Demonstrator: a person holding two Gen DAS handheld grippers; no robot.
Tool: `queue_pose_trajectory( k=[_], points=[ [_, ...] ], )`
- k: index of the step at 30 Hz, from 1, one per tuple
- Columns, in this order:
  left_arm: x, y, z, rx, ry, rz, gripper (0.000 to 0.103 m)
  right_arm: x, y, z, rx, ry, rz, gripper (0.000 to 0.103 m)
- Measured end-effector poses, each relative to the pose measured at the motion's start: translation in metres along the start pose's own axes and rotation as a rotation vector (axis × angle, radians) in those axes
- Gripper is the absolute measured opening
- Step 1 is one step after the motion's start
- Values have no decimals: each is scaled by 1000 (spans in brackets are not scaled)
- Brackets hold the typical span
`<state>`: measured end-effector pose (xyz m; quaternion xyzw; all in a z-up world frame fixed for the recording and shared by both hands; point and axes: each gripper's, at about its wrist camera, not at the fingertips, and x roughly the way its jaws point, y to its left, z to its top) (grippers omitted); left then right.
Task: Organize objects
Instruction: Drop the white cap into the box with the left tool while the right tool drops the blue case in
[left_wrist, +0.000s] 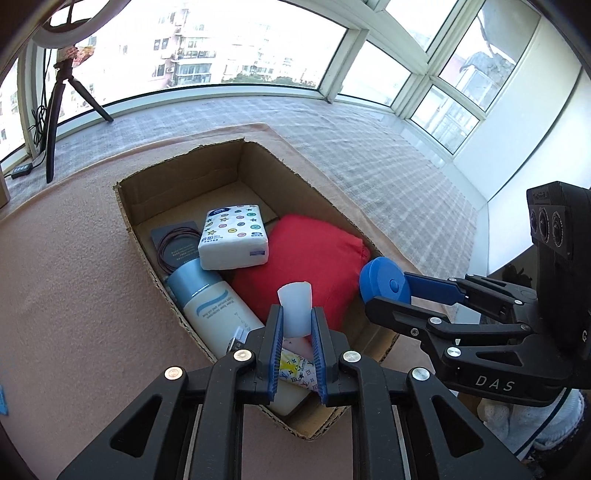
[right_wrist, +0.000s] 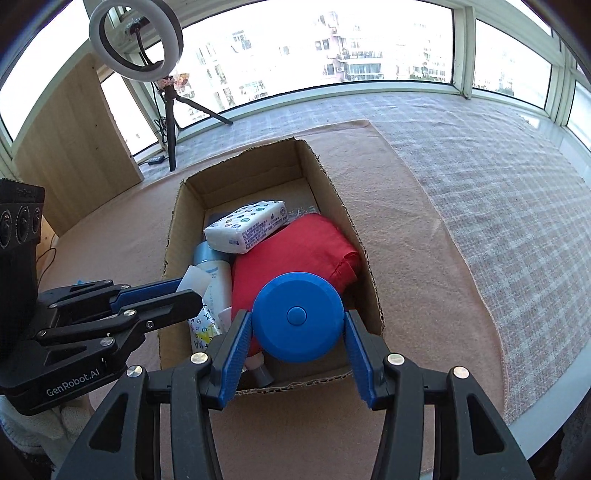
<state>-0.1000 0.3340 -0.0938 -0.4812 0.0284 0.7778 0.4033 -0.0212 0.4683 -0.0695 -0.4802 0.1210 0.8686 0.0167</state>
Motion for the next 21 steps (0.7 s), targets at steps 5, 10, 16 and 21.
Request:
queue_pose_trajectory(
  k=[5, 10, 16, 21],
  points=[
    [0, -2, 0, 3, 9, 7, 22, -1, -4, -1, 17, -2, 7, 47],
    [-4, -1, -1, 0, 3, 6, 22, -8, -5, -1, 24, -22, -2, 49],
    [-17, 4, -7, -9, -13, 12, 22, -13, -7, -4, 48, -34, -2, 51],
    [-28, 14, -14, -25, -18, 26, 22, -13, -2, -4, 55, -38, 16, 52]
  ],
)
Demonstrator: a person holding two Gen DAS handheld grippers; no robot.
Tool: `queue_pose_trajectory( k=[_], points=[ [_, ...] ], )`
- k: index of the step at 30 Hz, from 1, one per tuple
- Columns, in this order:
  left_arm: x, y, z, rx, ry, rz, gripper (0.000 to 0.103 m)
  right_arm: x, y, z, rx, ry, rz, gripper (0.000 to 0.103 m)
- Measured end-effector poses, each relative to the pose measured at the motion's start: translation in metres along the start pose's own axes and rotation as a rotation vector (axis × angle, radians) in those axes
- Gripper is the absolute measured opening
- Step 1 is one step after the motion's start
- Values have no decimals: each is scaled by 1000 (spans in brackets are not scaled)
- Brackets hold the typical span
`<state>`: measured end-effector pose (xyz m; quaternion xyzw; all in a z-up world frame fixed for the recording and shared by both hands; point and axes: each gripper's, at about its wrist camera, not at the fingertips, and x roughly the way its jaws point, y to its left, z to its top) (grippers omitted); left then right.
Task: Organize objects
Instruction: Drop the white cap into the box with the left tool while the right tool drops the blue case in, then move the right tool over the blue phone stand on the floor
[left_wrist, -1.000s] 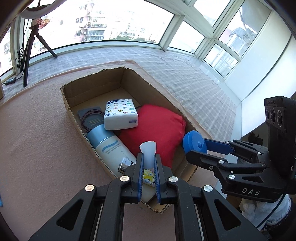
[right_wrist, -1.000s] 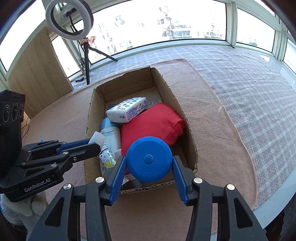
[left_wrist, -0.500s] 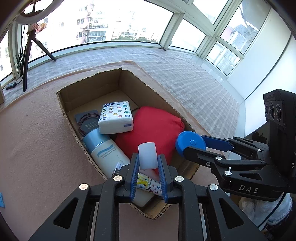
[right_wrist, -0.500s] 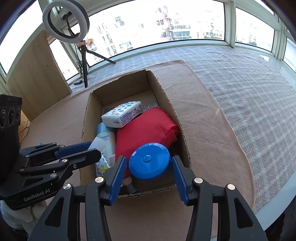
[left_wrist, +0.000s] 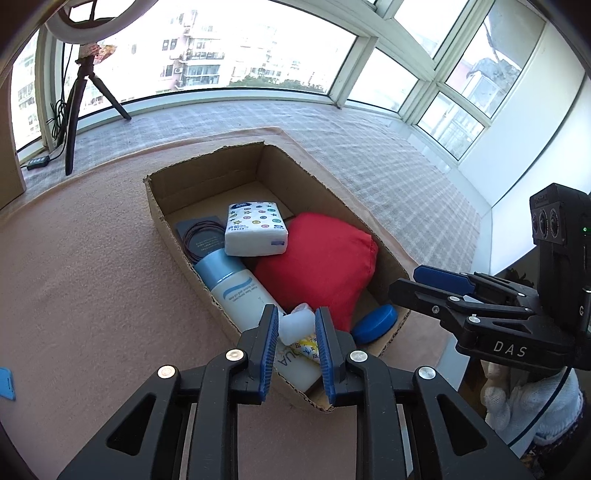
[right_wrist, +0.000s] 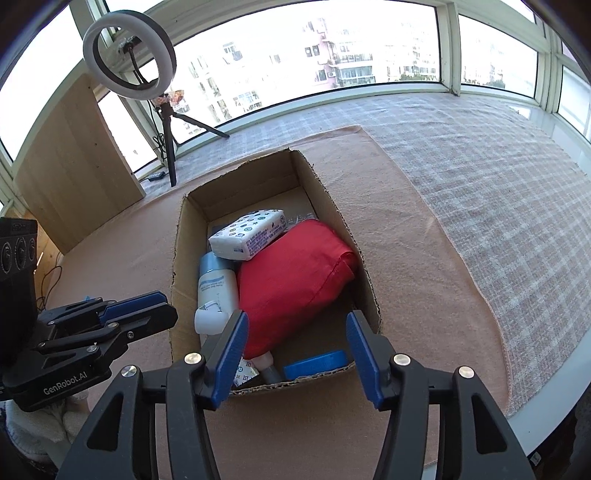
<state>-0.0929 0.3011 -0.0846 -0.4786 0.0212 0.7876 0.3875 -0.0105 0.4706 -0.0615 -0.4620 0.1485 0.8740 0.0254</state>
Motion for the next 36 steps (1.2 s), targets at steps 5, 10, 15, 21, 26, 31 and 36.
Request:
queue_pose_trajectory(
  k=[5, 10, 15, 21, 26, 31, 36],
  points=[
    [-14, 17, -9, -26, -3, 29, 22, 3, 18, 1, -28, -3, 16, 53],
    [-32, 38, -20, -47, -12, 59, 22, 8, 42, 1, -59, -10, 57, 55],
    [-52, 66, -35, -91, -21, 92, 22, 17, 76, -2, -100, 9, 136, 56],
    [-81, 108, -63, -167, -29, 142, 22, 30, 125, -7, -191, 12, 163, 56],
    [-109, 146, -91, -227, -40, 204, 24, 44, 168, -9, -259, 36, 190, 56],
    [-133, 186, -118, -293, -37, 271, 28, 62, 206, -9, -293, 73, 231, 56],
    [-155, 214, -138, -333, -47, 326, 32, 79, 247, -10, -347, 100, 273, 56]
  ],
)
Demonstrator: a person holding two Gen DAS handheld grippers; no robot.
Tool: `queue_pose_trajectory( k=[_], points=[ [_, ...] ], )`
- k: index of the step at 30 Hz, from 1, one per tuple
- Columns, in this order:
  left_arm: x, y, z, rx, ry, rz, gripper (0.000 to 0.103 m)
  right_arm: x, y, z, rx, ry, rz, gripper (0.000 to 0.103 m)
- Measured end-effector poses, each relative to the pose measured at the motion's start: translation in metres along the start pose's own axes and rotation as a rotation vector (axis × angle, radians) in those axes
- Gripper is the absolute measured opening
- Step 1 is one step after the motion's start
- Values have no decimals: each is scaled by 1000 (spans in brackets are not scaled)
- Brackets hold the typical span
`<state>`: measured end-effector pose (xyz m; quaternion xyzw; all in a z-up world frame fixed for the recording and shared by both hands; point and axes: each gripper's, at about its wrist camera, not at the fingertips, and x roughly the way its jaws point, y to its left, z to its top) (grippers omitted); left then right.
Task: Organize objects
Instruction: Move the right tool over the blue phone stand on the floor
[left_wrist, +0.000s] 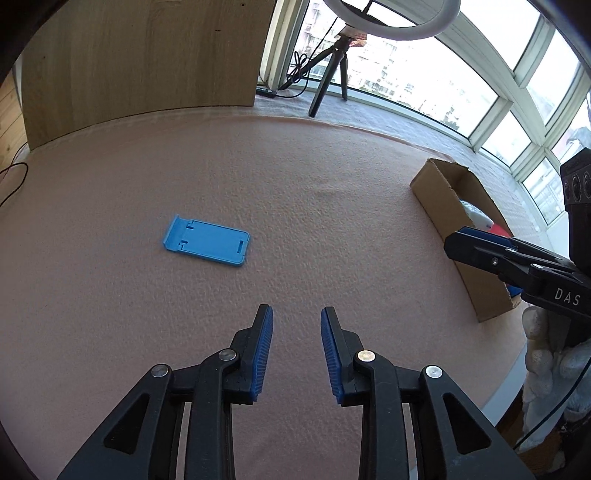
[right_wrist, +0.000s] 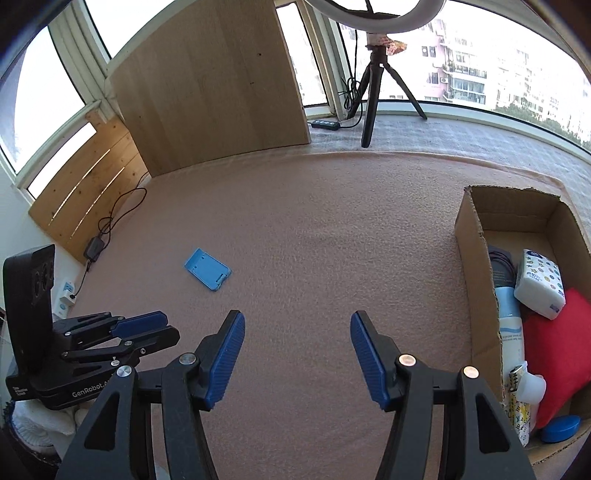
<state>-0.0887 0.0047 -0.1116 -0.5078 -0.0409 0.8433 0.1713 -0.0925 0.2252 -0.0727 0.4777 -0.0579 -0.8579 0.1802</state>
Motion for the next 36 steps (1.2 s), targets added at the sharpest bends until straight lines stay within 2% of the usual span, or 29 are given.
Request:
queue_pose_trajectory(
  k=[2, 4, 6, 8, 13, 18, 24, 36],
  points=[
    [-4, 11, -3, -12, -8, 21, 41, 10, 11, 5, -13, 14, 22, 56],
    [-8, 22, -5, -26, -14, 36, 56, 20, 19, 9, -24, 30, 39, 56],
    [-9, 31, -5, -42, -17, 47, 62, 28, 28, 14, -36, 45, 58, 58],
    [-11, 42, -7, -59, -19, 64, 65, 38, 36, 19, -55, 64, 76, 64],
    [-14, 66, -12, -114, -21, 95, 82, 62, 56, 28, -117, 110, 100, 67],
    [-18, 93, -22, -168, -8, 137, 86, 86, 81, 36, -203, 135, 122, 71],
    [-27, 124, -39, -233, 0, 180, 86, 118, 107, 41, -300, 175, 119, 71],
    [-40, 163, -62, -311, -2, 196, 86, 169, 125, 48, -365, 257, 109, 70]
  ],
)
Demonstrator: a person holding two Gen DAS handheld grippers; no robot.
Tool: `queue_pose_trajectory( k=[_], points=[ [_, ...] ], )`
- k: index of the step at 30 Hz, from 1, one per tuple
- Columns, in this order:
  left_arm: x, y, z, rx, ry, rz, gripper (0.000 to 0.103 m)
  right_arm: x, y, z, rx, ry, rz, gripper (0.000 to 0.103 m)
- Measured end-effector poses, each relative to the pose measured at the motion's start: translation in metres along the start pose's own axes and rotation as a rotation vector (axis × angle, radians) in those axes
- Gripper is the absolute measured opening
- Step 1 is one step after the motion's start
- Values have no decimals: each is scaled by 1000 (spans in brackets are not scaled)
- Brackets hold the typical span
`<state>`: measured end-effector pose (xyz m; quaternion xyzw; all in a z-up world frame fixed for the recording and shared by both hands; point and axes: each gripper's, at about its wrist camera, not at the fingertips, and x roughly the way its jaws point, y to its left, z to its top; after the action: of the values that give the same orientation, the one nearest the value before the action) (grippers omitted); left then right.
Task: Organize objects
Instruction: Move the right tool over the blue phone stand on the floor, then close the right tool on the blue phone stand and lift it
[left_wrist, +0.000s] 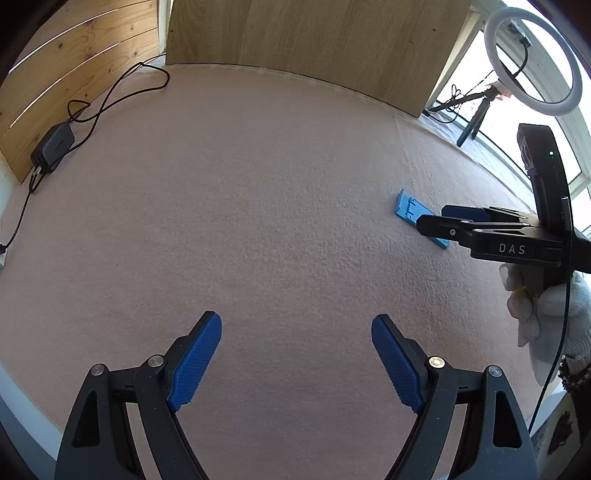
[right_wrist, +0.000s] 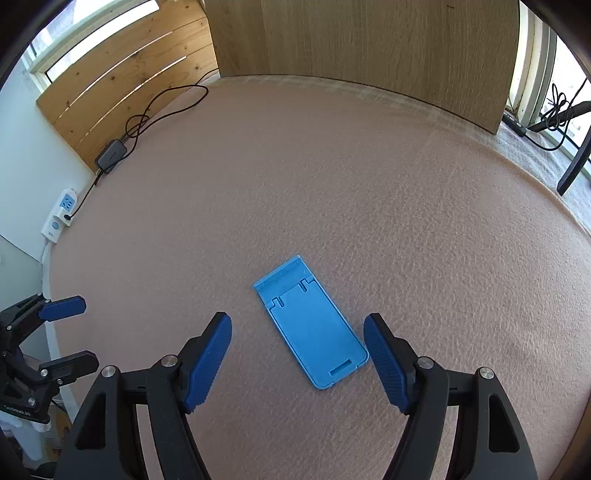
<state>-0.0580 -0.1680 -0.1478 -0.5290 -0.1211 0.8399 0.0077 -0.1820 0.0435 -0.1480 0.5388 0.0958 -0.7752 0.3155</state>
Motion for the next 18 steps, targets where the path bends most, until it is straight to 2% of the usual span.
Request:
queue_pose_trajectory(
  k=[8, 14, 18],
  points=[
    [1, 4, 0, -12, 3, -21, 86, 10, 6, 4, -45, 24, -37, 69],
    [3, 0, 1, -7, 4, -32, 86, 8, 8, 2, -43, 30, -51, 54],
    [2, -3, 3, -4, 2, -38, 86, 6, 12, -1, -57, 38, -79, 36]
  ],
)
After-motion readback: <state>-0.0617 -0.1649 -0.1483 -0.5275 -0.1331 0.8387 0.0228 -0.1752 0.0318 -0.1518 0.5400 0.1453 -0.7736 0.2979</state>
